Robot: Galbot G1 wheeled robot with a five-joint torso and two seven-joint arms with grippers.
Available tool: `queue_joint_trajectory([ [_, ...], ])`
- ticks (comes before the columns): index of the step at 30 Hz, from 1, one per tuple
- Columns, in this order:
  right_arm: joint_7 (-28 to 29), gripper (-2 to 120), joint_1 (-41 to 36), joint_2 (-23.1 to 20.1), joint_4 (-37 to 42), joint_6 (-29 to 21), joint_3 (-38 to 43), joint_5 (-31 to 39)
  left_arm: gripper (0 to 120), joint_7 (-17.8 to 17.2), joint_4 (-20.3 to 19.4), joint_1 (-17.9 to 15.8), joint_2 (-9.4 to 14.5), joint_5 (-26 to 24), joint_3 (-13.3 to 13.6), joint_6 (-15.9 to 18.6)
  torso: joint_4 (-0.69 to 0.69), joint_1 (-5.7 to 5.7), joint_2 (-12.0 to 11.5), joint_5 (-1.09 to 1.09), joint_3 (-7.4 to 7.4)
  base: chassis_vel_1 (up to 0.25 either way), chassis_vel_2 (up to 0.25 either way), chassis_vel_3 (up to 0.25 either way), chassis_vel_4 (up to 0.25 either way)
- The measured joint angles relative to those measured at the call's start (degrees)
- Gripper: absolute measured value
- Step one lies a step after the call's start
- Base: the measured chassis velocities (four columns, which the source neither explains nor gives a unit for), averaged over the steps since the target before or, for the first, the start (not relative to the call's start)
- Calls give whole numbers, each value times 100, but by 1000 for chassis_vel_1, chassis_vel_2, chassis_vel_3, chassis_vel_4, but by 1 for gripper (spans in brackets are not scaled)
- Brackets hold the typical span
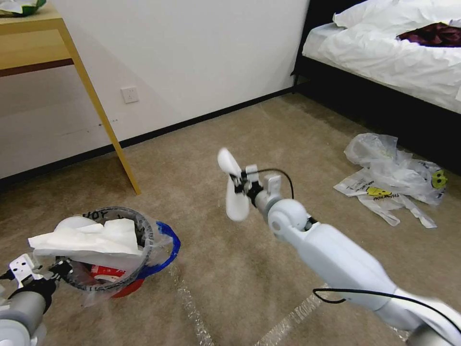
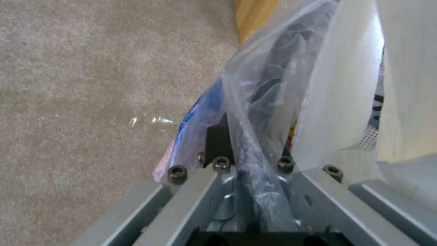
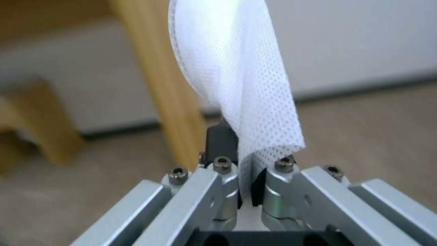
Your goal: Pick up the trash bin and place the garbage on the floor into it.
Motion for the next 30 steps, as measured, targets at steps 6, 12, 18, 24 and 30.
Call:
queue_joint_trajectory([
  [6,-686,2,362,76,434,745,-152,279,1,-107,-155,113,116,-242,16,9,0,0,0,0,0,0,0,0,0],
  [12,-1118,2,751,370,424,1354,-419,475,1,-252,-319,199,258,-651,22,12,-3,0,0,0,0,0,0,0,0],
  [18,-1694,2,1296,806,400,1835,-921,747,1,-410,-415,274,416,-990,141,14,-1,0,0,-1,0,0,0,0,0],
  [24,-1981,2,1506,1086,255,2070,-1459,878,1,-504,-431,316,546,-1149,212,14,-1,0,0,-2,0,0,0,0,0],
  [30,-2153,2,1534,1346,-30,2190,-1887,896,1,-525,-437,310,570,-1163,310,14,0,0,0,-1,0,0,0,0,0],
])
